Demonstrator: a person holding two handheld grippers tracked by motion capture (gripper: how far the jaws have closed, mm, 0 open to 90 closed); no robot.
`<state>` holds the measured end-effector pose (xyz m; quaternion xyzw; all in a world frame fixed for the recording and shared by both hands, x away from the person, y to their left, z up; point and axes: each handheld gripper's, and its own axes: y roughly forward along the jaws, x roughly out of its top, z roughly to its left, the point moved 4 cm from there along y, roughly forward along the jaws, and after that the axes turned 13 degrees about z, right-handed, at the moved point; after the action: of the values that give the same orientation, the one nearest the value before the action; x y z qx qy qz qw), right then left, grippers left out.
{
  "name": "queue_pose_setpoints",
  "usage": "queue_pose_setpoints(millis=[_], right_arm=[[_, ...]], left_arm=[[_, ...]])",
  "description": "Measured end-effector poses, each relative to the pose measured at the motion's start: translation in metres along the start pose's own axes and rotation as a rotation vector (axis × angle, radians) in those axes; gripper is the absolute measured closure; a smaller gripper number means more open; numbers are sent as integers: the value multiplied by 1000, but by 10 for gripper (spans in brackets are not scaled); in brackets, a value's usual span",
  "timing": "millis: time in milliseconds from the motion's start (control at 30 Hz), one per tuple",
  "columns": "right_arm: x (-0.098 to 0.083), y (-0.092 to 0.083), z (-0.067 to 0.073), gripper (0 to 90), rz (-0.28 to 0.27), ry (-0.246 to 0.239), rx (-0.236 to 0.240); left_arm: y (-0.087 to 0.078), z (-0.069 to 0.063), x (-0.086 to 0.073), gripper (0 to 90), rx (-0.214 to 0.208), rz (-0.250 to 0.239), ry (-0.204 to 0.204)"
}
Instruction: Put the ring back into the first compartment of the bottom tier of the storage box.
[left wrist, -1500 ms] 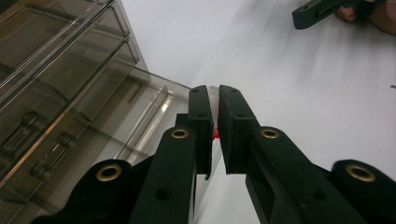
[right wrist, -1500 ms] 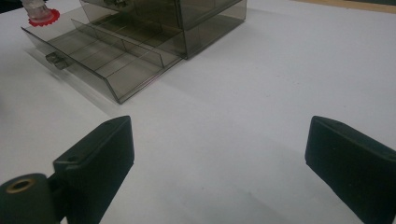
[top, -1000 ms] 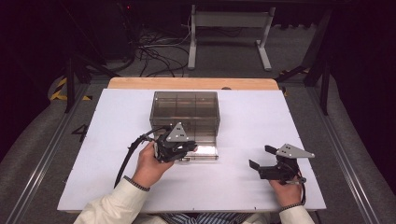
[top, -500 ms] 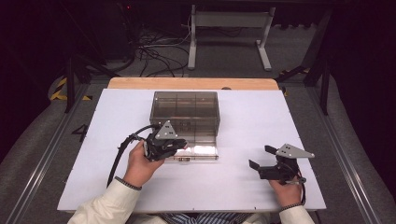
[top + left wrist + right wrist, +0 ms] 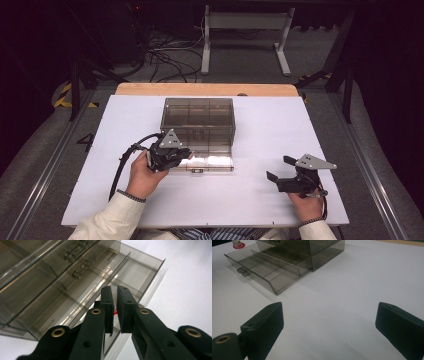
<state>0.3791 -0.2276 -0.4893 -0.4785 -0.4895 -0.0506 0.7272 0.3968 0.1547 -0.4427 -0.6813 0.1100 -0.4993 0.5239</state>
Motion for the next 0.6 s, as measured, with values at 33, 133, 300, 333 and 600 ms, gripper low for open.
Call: queue_pose_setpoints(millis=[33, 133, 300, 333, 600], right_arm=[[0, 0, 0, 85, 0, 0, 0], [0, 0, 0, 85, -1, 0, 1], [0, 0, 0, 86, 0, -1, 1], [0, 0, 0, 85, 0, -2, 1], [0, 0, 1, 86, 3, -4, 4]], left_arm=[[1, 1, -1, 841, 3, 3, -4], [2, 5, -5, 841, 10, 14, -13], [5, 12, -10, 841, 25, 29, -28], [6, 13, -12, 841, 33, 33, -31], [12, 24, -22, 840, 45, 62, -65]])
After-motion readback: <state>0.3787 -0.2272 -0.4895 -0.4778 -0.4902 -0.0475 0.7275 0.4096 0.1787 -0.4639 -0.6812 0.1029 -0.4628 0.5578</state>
